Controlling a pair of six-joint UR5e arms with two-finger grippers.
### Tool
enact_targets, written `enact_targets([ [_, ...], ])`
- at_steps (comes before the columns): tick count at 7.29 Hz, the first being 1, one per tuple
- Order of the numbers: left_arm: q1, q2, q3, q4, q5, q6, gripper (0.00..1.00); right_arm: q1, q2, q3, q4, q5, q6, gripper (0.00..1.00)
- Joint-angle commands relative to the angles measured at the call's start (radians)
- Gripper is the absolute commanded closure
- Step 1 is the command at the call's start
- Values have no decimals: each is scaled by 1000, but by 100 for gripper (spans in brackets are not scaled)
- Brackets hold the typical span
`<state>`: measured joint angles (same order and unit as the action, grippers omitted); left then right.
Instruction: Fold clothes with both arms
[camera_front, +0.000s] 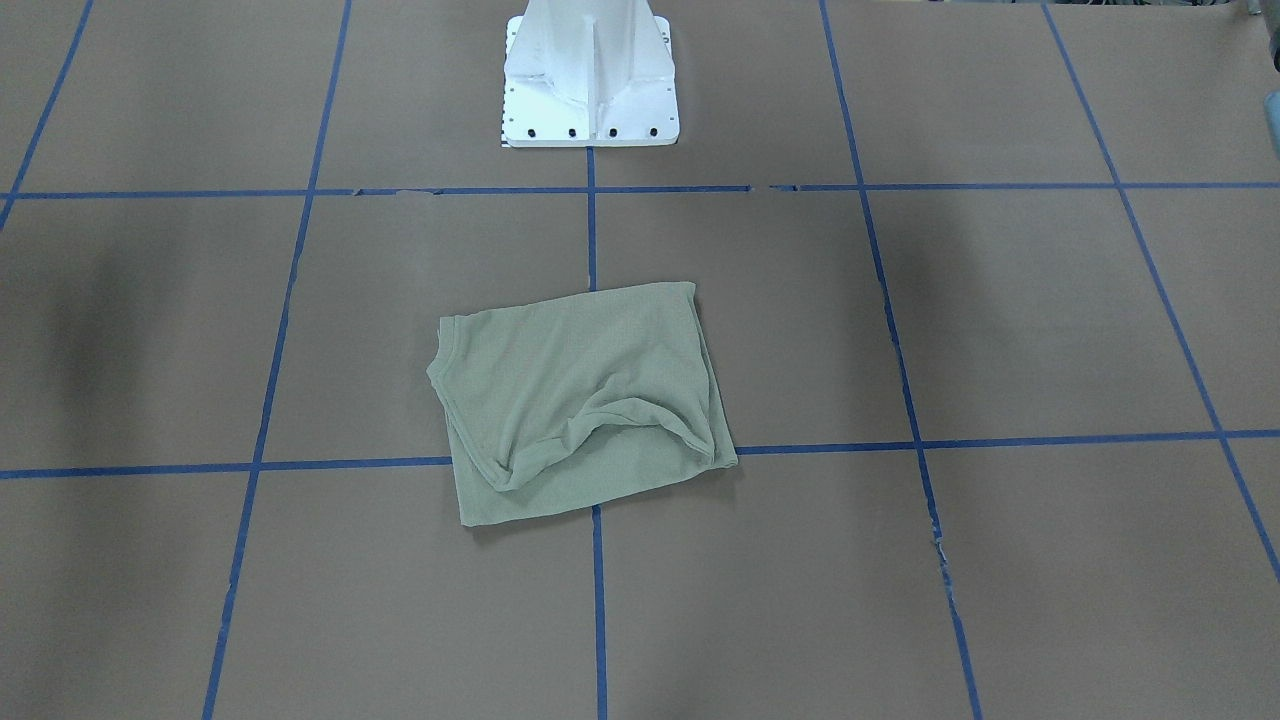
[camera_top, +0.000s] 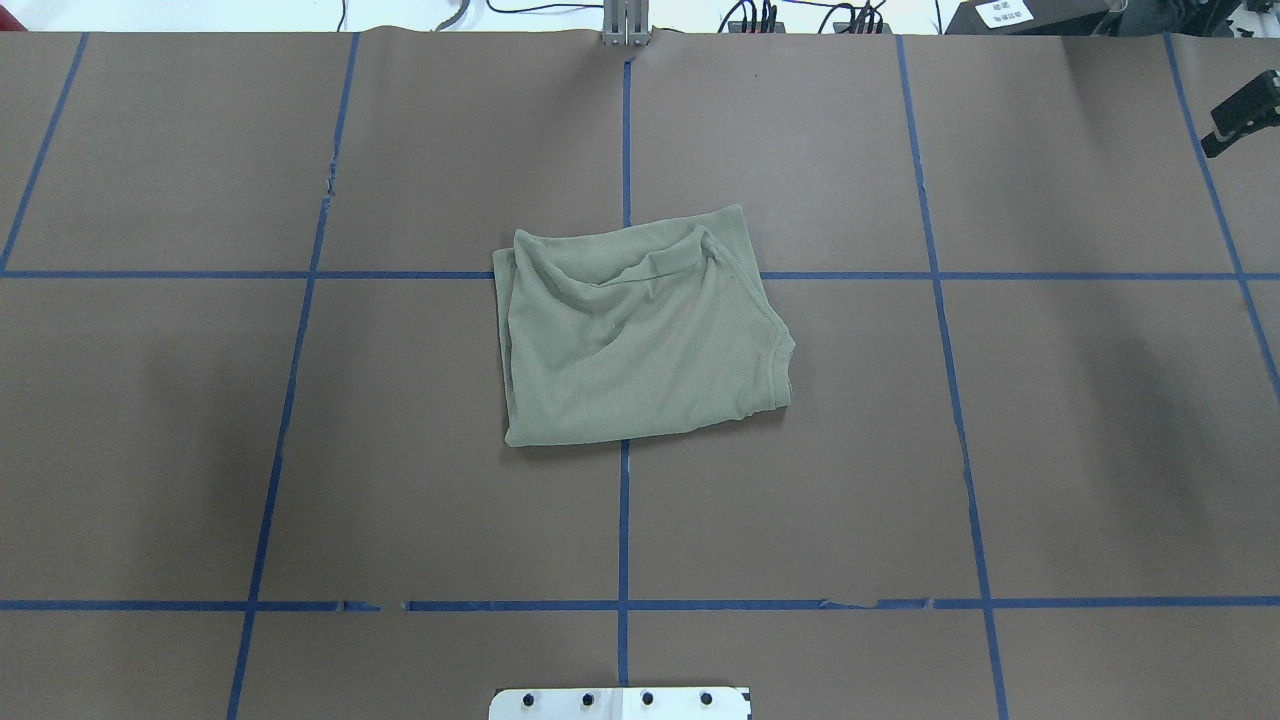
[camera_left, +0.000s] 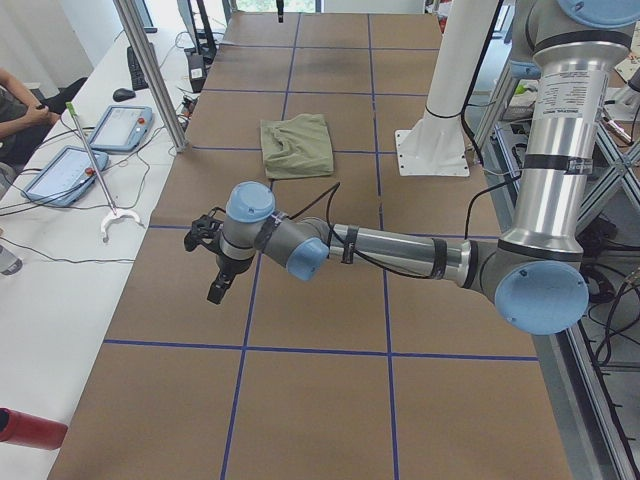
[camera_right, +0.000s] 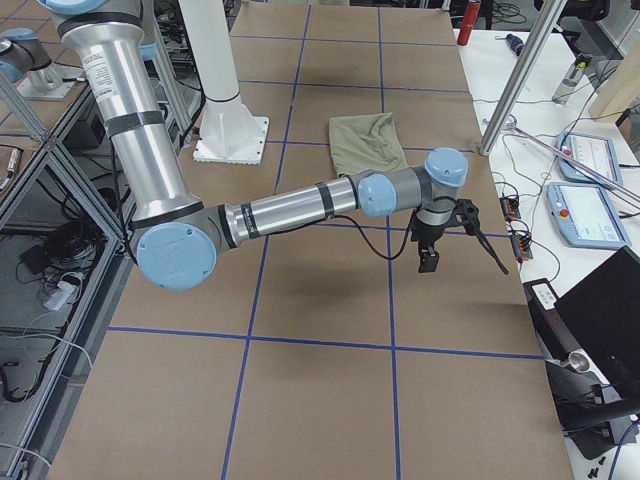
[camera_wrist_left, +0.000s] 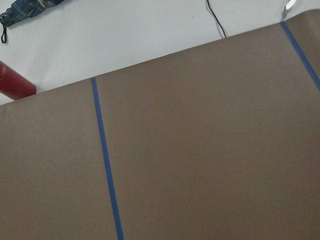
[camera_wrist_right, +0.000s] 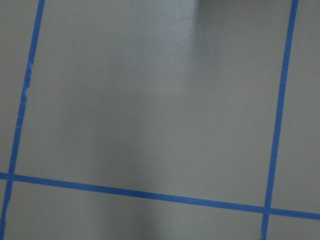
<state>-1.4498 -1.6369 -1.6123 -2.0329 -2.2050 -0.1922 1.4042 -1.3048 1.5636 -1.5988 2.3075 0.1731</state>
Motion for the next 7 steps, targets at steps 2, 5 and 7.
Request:
enact_targets([
  [2, -6, 54, 28, 12, -5, -29, 0, 27, -151, 42, 46, 22, 5, 0],
  [5, -9, 100, -55, 228, -19, 11, 0, 67, -198, 43, 46, 63, 5, 0],
  [7, -15, 91, -101, 444, -13, 181, 0, 91, -217, 43, 48, 61, 5, 0],
])
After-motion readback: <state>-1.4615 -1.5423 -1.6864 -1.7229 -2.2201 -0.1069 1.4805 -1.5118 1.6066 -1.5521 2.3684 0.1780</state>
